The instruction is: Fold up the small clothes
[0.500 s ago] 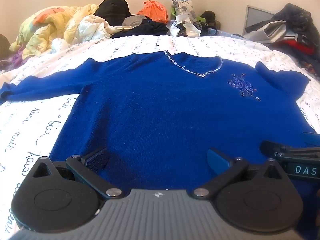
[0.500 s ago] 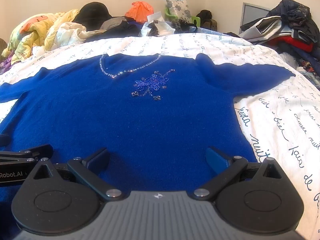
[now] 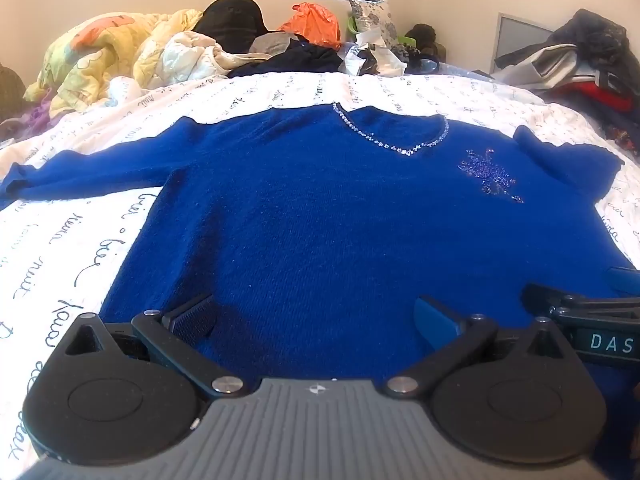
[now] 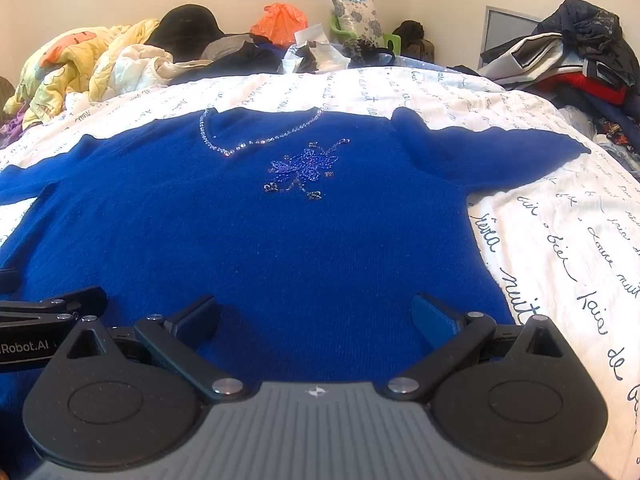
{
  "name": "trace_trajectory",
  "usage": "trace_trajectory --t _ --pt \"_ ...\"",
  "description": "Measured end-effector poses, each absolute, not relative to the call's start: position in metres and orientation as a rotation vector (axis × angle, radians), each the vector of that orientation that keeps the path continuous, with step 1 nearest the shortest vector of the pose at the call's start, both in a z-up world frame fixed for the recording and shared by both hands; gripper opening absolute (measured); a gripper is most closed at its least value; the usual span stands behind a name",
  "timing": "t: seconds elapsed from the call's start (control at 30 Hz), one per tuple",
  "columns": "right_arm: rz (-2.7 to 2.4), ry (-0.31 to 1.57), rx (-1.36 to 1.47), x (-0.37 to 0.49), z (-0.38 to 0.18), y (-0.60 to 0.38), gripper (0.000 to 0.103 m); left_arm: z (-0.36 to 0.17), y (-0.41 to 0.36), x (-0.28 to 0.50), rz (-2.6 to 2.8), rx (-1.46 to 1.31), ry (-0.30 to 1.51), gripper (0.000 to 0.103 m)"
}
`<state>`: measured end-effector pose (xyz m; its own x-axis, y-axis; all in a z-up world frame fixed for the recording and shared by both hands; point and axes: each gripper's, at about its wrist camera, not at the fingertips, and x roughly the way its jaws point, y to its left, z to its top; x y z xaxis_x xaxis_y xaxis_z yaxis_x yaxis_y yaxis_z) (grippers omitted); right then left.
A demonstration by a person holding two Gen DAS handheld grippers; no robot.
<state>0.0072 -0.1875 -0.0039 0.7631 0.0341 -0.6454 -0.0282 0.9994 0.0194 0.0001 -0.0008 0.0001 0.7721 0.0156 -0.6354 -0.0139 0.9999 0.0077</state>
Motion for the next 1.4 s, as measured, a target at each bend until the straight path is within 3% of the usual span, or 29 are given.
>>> trace_trajectory --t 1.4 --pt "0.033 0.702 0.007 0.0067 -0.0038 -0.1873 0.103 0.0000 -0.0022 -0.0019 0.019 0.003 0.681 0.103"
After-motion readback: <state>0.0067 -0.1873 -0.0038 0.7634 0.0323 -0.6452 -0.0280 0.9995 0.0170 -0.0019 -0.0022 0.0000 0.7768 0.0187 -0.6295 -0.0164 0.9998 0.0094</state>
